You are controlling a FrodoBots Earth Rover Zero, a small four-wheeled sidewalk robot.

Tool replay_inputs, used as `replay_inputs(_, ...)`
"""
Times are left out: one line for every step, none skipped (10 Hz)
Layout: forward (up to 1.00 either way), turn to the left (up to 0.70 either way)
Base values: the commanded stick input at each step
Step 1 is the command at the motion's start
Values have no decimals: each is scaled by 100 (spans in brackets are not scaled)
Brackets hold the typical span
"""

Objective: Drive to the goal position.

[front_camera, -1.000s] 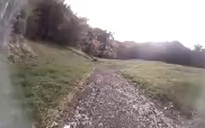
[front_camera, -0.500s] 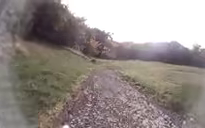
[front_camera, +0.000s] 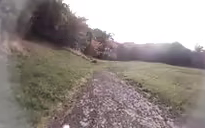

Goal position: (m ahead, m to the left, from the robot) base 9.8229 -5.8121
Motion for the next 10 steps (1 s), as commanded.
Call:
replay_inputs(85, 0)
replay_inputs(85, 0)
replay_inputs(85, 0)
replay_inputs(85, 0)
replay_inputs(85, 0)
replay_inputs(85, 0)
replay_inputs(85, -3)
replay_inputs(85, -22)
replay_inputs(85, -34)
replay_inputs(85, -34)
